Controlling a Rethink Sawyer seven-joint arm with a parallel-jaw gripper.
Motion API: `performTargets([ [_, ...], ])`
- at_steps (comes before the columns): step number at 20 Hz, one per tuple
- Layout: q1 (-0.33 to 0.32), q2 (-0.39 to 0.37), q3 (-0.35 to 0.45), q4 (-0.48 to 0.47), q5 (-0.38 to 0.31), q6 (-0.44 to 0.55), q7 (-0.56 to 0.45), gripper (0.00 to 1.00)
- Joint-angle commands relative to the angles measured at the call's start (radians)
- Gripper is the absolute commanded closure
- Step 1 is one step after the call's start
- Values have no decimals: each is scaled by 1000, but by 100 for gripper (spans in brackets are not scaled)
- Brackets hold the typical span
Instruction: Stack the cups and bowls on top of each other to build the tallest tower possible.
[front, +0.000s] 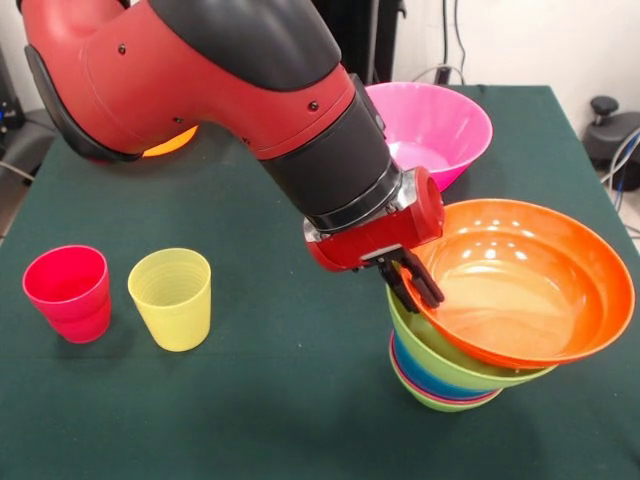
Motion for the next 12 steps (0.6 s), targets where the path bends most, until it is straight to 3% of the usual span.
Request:
performTargets([
  [1,-12,9,1,-62,-66,43,-287,100],
  [12,-11,6,2,-74,-65,74,-288,100],
])
